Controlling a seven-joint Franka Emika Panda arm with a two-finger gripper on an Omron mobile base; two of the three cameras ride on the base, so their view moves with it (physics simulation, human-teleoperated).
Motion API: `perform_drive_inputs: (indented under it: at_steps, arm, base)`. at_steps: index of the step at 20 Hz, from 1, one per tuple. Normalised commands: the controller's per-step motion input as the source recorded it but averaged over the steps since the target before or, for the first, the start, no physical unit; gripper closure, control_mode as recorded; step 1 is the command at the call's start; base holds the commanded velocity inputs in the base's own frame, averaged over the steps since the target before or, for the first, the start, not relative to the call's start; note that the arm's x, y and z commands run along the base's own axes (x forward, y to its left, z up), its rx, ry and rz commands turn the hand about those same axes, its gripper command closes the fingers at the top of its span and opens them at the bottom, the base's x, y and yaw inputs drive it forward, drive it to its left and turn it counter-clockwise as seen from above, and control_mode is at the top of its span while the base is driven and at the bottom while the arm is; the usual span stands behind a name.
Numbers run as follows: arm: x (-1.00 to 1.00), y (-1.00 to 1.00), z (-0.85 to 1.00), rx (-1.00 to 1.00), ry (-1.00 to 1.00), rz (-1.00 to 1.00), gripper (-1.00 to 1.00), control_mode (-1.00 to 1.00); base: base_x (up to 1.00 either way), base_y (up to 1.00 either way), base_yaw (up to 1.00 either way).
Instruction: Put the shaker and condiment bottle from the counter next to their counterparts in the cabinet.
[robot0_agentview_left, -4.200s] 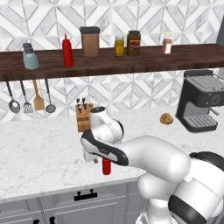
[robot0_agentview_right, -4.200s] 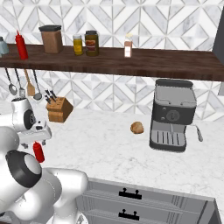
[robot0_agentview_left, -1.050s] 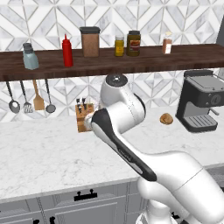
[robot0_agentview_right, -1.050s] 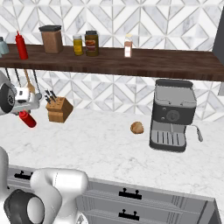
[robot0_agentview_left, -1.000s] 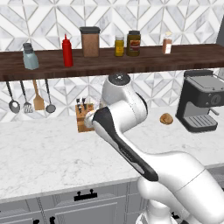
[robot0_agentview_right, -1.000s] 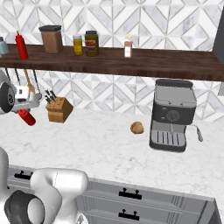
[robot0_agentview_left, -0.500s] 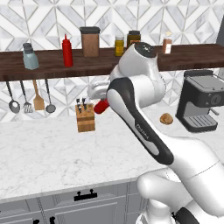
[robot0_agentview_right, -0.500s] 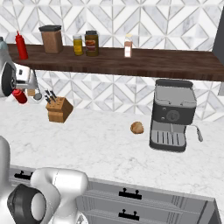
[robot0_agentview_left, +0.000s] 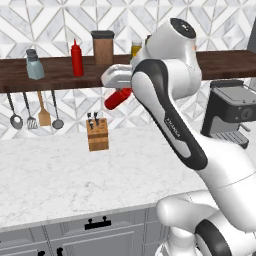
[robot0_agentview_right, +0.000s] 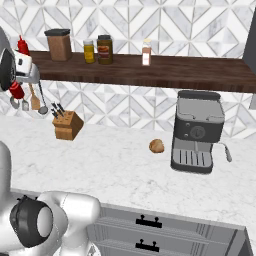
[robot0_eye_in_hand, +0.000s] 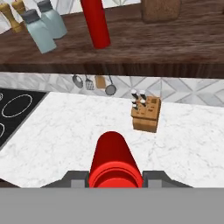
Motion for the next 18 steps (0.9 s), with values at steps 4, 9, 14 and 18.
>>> perform_drive_inputs:
  at_steps: [4, 9, 14, 18]
  arm:
    - [0.07, 0.19, 1.0, -0.17, 0.11, 0.0, 1.0, -1.0]
    - [0.01, 0.11, 0.74, -0.05, 0.03, 0.0, 1.0, -1.0]
    - [0.0, 0.0, 0.32, 0.07, -0.01, 0.0, 1.0, -1.0]
    - [0.0, 0.0, 0.58, 0.02, 0.02, 0.0, 1.0, -1.0]
  base:
    - [0.0, 0.0, 0.0]
    - [0.0, 0.0, 0.0]
    - [0.0, 0.0, 0.0]
    - [0.0, 0.0, 0.0]
